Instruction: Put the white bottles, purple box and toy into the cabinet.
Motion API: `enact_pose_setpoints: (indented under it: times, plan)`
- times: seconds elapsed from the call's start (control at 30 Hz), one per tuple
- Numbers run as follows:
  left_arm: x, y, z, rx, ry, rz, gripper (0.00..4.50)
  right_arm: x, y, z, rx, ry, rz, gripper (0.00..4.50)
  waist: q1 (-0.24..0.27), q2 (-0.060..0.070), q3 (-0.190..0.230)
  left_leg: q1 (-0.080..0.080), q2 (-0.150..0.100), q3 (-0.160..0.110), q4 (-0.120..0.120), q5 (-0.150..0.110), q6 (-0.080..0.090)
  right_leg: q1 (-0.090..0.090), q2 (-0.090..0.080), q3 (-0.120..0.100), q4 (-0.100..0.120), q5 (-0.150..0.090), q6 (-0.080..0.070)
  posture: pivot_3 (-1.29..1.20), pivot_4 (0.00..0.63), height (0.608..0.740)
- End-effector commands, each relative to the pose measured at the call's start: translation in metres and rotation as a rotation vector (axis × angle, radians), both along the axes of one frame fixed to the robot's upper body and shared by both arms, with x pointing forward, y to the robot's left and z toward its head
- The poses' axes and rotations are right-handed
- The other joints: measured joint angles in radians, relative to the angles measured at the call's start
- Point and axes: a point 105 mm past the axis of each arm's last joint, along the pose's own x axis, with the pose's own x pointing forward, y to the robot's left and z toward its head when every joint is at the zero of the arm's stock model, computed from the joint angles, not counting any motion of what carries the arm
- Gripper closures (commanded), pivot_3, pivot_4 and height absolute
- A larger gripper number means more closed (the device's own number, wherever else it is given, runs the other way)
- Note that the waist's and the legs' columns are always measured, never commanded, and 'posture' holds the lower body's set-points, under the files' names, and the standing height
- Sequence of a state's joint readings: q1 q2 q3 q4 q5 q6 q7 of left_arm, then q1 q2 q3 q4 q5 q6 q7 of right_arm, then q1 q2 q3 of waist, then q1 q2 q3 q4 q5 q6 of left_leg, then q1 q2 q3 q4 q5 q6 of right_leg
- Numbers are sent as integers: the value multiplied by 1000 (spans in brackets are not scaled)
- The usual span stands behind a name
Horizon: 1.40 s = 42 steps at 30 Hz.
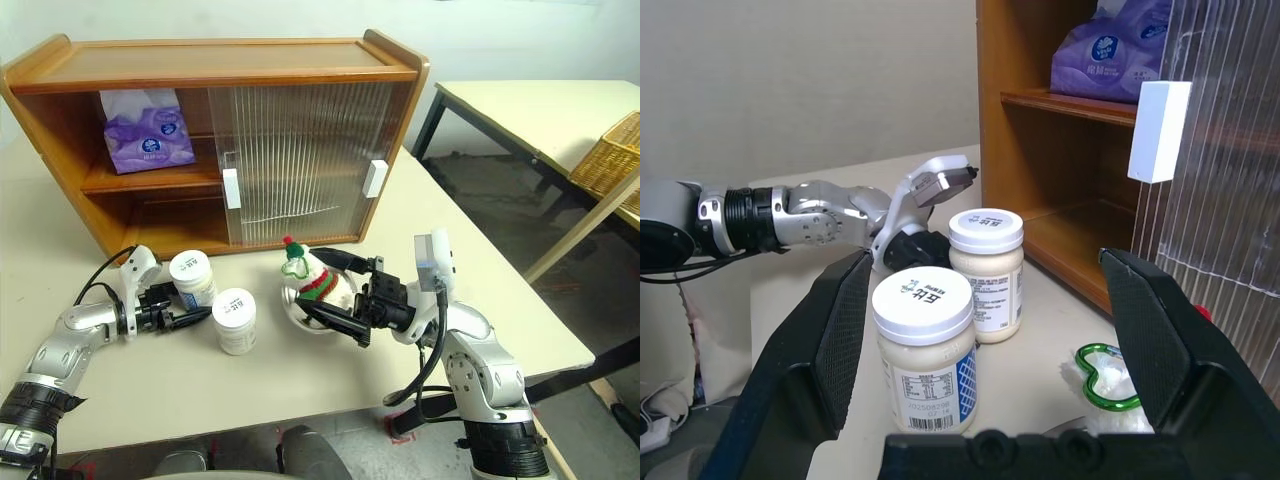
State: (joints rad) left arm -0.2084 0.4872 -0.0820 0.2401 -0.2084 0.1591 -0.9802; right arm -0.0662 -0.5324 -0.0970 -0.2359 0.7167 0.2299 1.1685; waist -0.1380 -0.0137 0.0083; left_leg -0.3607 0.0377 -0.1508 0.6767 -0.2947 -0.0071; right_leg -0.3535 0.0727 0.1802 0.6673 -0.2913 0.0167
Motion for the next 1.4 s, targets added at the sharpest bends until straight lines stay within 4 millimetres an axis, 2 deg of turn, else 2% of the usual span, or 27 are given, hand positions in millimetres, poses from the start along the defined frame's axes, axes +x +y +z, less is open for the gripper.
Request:
enact_pose_setpoints:
  times: [0.03,0.27,0.43,0.53,0.7,0.87,1.0,1.4]
  plan:
    - [-1,-2,-2,-46,5,43,1335,-1,1,-1,-19,-9,5,0,-1,0,0,0,0,0,0,0,0,0,0,0,0,0,0,-223,19,740]
    - [30,18,26,-53,-143,267,1335,-2,0,-4,-22,-3,4,0,-4,-1,0,0,0,0,0,0,0,0,0,0,0,0,0,-215,18,740]
    - [53,28,39,-56,-176,409,1335,-1,2,-5,-16,-3,9,0,-2,-1,0,-2,-1,1,1,1,0,0,0,0,0,0,0,-211,17,740]
    - [65,27,43,-54,-182,461,1335,-1,2,-5,-15,-2,13,0,-2,-1,0,-2,-1,1,1,1,0,0,0,0,-1,1,2,-210,19,740]
    - [79,23,41,-14,-170,509,1335,-1,3,-6,-14,-2,16,0,-2,-1,1,-3,-1,0,1,1,-1,0,0,1,-2,3,7,-210,19,740]
    - [94,19,39,25,-171,552,1335,-2,3,-7,-15,-1,17,0,-2,-2,2,-3,-2,0,2,1,0,0,0,1,-2,2,19,-219,17,740]
    - [109,20,42,10,-152,638,1335,-2,4,-7,-13,-2,19,0,-2,-4,2,-3,-2,0,3,1,0,0,0,2,-2,3,20,-224,15,740]
    - [133,10,40,47,-148,673,1335,-3,5,-8,-12,-3,17,0,-2,-8,5,-3,-4,0,4,6,0,2,0,3,-2,4,23,-235,15,740]
